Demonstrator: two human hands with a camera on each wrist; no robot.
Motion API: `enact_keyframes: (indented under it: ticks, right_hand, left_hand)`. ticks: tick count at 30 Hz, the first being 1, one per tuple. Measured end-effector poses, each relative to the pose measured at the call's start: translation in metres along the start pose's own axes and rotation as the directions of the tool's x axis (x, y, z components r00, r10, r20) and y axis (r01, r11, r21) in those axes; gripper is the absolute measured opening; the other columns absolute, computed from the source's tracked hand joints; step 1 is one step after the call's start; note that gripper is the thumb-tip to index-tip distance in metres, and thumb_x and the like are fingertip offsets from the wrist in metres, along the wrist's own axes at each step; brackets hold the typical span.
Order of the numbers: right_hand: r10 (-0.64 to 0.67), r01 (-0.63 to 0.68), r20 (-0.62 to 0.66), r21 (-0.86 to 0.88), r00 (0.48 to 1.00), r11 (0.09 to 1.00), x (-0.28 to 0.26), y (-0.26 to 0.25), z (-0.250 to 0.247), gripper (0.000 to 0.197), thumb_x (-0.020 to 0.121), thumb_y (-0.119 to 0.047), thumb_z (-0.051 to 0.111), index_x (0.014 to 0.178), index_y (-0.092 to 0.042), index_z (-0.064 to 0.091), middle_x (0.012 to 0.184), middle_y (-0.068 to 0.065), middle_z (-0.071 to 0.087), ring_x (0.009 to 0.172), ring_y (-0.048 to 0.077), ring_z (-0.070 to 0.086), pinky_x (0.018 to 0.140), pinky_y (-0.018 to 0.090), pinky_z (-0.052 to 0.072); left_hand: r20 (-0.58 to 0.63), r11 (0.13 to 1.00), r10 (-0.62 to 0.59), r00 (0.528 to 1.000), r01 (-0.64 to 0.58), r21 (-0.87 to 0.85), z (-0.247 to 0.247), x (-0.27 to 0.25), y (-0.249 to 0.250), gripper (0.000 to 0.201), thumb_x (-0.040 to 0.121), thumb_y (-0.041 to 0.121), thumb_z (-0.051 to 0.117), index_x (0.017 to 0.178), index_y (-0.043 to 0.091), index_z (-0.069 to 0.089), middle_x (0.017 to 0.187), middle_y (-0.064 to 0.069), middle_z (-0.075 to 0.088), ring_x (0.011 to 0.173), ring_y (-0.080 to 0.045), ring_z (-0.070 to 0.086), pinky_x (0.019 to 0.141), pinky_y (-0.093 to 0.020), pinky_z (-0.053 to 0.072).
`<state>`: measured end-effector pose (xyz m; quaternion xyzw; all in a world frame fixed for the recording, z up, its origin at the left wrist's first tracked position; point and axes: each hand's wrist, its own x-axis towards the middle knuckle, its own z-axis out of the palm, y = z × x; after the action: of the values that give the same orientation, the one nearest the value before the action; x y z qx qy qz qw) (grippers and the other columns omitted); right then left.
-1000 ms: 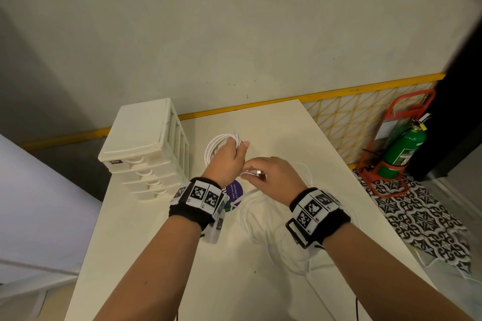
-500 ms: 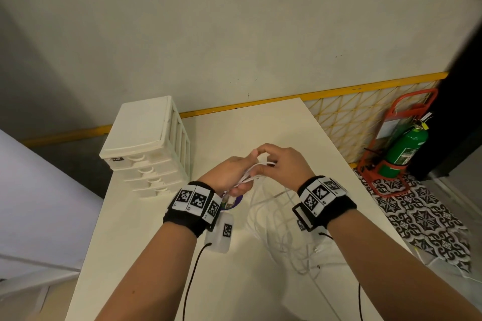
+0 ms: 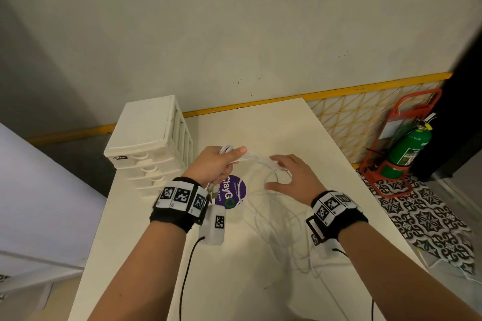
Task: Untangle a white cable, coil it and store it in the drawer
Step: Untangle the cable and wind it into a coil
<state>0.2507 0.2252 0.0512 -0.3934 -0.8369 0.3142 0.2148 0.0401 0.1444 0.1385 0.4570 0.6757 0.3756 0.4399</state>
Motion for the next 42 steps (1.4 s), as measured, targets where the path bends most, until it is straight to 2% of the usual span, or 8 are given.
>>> enact_keyframes:
  ticks: [4, 9, 13, 17, 22, 31, 36, 42]
  right_hand:
    - [-0.072, 0.092, -0.103, 0.203, 0.992, 0.975, 0.010, -0.036, 0.003, 0.055, 0.074, -0.045, 0.071, 0.121, -0.025, 0.053, 0.113, -0.006, 0.057, 0.103, 0.006, 0.055, 0.092, 0.019, 0.044]
    - [-0.043, 0.051, -0.201, 0.032, 0.979, 0.998, 0.021, -0.035, 0.012, 0.029, 0.078, -0.043, 0.045, 0.084, -0.018, 0.059, 0.084, 0.001, 0.064, 0.082, 0.021, 0.060, 0.074, 0.040, 0.050]
    - [-0.004, -0.046, -0.275, -0.178, 0.962, 0.983, 0.026, -0.019, 0.004, 0.029, 0.071, -0.033, 0.049, 0.092, -0.019, 0.063, 0.094, 0.006, 0.062, 0.092, 0.031, 0.058, 0.086, 0.042, 0.041]
    - [-0.033, -0.008, -0.311, -0.129, 0.950, 0.992, 0.031, -0.020, -0.009, 0.040, 0.078, -0.033, 0.066, 0.116, -0.025, 0.055, 0.116, 0.002, 0.057, 0.111, 0.022, 0.049, 0.105, 0.047, 0.027]
    - [-0.088, 0.063, -0.377, -0.077, 0.922, 0.995, 0.029, -0.033, -0.015, 0.031, 0.082, -0.047, 0.047, 0.091, -0.025, 0.066, 0.096, -0.004, 0.067, 0.097, 0.020, 0.057, 0.101, 0.053, 0.034]
    - [0.165, -0.155, -0.432, 0.059, 0.887, 0.986, 0.027, -0.039, 0.002, 0.025, 0.075, -0.039, 0.070, 0.079, -0.014, 0.066, 0.100, 0.007, 0.058, 0.096, 0.027, 0.053, 0.087, 0.039, 0.042]
    - [0.197, -0.253, -0.432, -0.074, 0.880, 0.965, 0.018, -0.023, 0.009, 0.025, 0.075, -0.036, 0.069, 0.089, -0.016, 0.063, 0.102, 0.009, 0.055, 0.095, 0.028, 0.052, 0.085, 0.040, 0.041]
    - [0.258, -0.187, -0.467, 0.193, 0.846, 0.963, 0.009, -0.005, 0.002, 0.018, 0.081, -0.022, 0.067, 0.089, -0.014, 0.054, 0.088, 0.005, 0.060, 0.072, 0.027, 0.062, 0.067, 0.035, 0.051]
  left_hand:
    - [-0.014, 0.996, 0.028, 1.000, -0.029, -0.089, 0.015, 0.001, 0.003, 0.040, 0.089, 0.040, 0.061, 0.068, 0.010, 0.045, 0.041, 0.003, 0.034, 0.034, -0.011, 0.026, 0.036, -0.019, 0.022]
    - [0.041, 0.948, 0.113, 0.993, -0.095, -0.305, 0.008, -0.007, 0.020, 0.041, 0.093, 0.035, 0.056, 0.057, 0.016, 0.045, 0.041, 0.005, 0.029, 0.032, -0.009, 0.024, 0.035, -0.017, 0.022]
    - [0.020, 0.893, 0.175, 0.984, -0.150, -0.424, -0.007, -0.010, 0.029, 0.040, 0.097, 0.033, 0.048, 0.061, 0.014, 0.043, 0.038, 0.007, 0.029, 0.030, -0.008, 0.023, 0.033, -0.015, 0.022]
    - [-0.077, 0.867, 0.159, 0.984, -0.176, -0.466, -0.012, -0.009, 0.029, 0.042, 0.096, 0.035, 0.049, 0.059, 0.015, 0.043, 0.039, 0.007, 0.029, 0.030, -0.008, 0.023, 0.033, -0.017, 0.021]
    - [-0.173, 0.909, 0.156, 0.972, -0.210, -0.360, -0.015, -0.007, 0.028, 0.044, 0.094, 0.037, 0.053, 0.056, 0.017, 0.046, 0.040, 0.005, 0.031, 0.033, -0.011, 0.024, 0.035, -0.019, 0.021]
    - [-0.146, 0.909, 0.173, 0.974, -0.215, -0.356, 0.001, -0.011, 0.032, 0.043, 0.094, 0.035, 0.054, 0.055, 0.018, 0.047, 0.042, 0.004, 0.031, 0.035, -0.011, 0.024, 0.036, -0.019, 0.022]
    - [-0.221, 0.859, 0.139, 0.965, -0.228, -0.459, -0.011, -0.009, 0.033, 0.034, 0.093, 0.035, 0.055, 0.065, 0.016, 0.050, 0.041, 0.009, 0.033, 0.033, -0.007, 0.025, 0.034, -0.018, 0.020]
    - [-0.367, 0.815, 0.072, 0.927, -0.267, -0.515, -0.028, -0.008, 0.030, 0.030, 0.095, 0.031, 0.052, 0.070, 0.016, 0.048, 0.040, 0.009, 0.036, 0.034, -0.006, 0.028, 0.034, -0.019, 0.019]
